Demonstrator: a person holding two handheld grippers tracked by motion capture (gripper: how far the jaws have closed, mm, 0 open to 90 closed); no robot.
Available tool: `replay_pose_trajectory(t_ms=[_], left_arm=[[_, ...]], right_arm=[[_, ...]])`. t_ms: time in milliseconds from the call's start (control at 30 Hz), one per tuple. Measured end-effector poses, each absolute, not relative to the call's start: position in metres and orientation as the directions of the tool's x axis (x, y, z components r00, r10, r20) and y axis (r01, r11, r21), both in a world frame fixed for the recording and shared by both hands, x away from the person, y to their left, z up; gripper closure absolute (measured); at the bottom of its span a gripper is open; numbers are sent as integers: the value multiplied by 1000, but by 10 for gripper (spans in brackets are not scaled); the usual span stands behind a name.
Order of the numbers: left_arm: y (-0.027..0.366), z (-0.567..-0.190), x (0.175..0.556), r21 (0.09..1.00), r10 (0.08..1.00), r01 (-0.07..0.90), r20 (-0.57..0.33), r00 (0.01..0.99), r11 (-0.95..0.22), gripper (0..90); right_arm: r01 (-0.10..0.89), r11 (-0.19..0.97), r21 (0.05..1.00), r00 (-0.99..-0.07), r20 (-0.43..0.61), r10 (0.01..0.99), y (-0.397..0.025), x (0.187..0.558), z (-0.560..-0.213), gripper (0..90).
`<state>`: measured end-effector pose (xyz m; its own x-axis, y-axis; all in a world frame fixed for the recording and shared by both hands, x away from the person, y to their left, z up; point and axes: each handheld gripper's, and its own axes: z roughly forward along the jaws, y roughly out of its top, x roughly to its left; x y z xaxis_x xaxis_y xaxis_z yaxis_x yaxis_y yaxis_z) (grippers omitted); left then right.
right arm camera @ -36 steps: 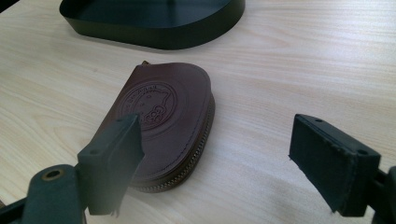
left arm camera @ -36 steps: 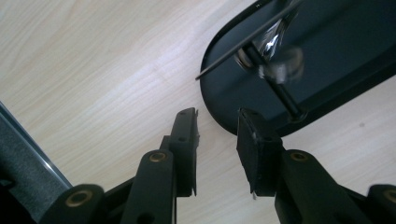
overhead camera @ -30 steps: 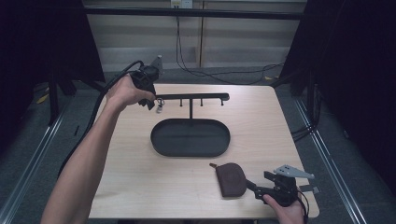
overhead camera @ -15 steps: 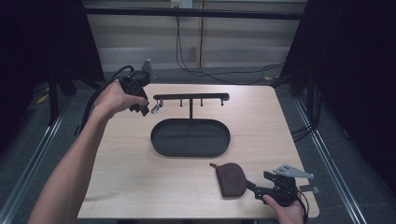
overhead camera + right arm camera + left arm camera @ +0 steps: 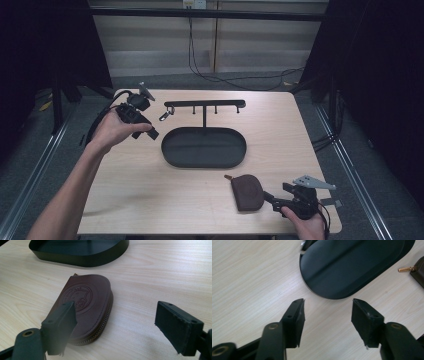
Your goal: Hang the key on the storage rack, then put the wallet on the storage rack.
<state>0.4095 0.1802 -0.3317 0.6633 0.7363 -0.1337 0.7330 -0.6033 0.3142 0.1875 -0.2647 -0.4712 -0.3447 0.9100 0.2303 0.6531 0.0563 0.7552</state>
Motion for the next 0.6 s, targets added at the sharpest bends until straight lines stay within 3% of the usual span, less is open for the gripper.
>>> replay_pose_trajectory(t_ms=[300,367,433,600], left_arm=[[190,-350,377,413,717,697,-137,684,-586,250],[195,-353,374,436,700,685,-157,696,-583,155],[197,-357,369,445,692,677,-159,704,-586,195],[206,-367,356,484,667,649,-166,727,-587,178]], right_arm=[[651,59,757,-344,225,912,-265,187,-471,167],[649,57,759,-343,225,912,-265,187,-471,167],[648,57,759,-344,226,912,-265,186,-471,167],[652,58,756,-344,226,911,-264,187,-471,167]])
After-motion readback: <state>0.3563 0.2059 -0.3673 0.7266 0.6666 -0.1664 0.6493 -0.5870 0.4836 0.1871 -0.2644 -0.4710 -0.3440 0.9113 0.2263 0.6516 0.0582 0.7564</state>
